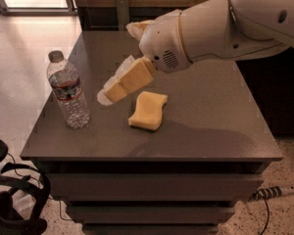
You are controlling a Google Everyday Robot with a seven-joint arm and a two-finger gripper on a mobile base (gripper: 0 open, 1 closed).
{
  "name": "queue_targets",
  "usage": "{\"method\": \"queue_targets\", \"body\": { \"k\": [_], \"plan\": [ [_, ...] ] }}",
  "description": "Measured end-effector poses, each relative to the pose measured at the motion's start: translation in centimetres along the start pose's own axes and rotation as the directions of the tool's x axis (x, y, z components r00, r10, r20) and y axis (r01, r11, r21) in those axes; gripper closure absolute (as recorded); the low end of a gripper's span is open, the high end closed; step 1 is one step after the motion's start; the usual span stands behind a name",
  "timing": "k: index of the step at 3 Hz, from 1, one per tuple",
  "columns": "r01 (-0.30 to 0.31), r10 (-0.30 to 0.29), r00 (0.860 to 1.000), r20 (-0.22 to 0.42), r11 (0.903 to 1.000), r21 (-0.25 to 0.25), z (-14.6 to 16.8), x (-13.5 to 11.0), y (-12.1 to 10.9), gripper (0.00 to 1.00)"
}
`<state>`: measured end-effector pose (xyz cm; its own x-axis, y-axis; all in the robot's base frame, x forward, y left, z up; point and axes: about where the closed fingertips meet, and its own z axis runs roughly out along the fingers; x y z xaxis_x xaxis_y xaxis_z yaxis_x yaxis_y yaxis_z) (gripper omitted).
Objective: Pick water bottle
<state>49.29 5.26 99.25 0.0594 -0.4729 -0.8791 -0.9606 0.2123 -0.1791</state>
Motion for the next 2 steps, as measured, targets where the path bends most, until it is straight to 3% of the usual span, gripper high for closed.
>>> {"method": "queue_targets", "body": {
  "k": [1,2],
  "plan": [
    [-0.056,0.068,0.987,0.146,0.9948,-0.085,6.5,1.8,-1.1,0.0],
    [-0.084,0.101,0.972,0.213,0.9927,-0.086,9.6,3.2,-1.4,0.0]
  ]
}}
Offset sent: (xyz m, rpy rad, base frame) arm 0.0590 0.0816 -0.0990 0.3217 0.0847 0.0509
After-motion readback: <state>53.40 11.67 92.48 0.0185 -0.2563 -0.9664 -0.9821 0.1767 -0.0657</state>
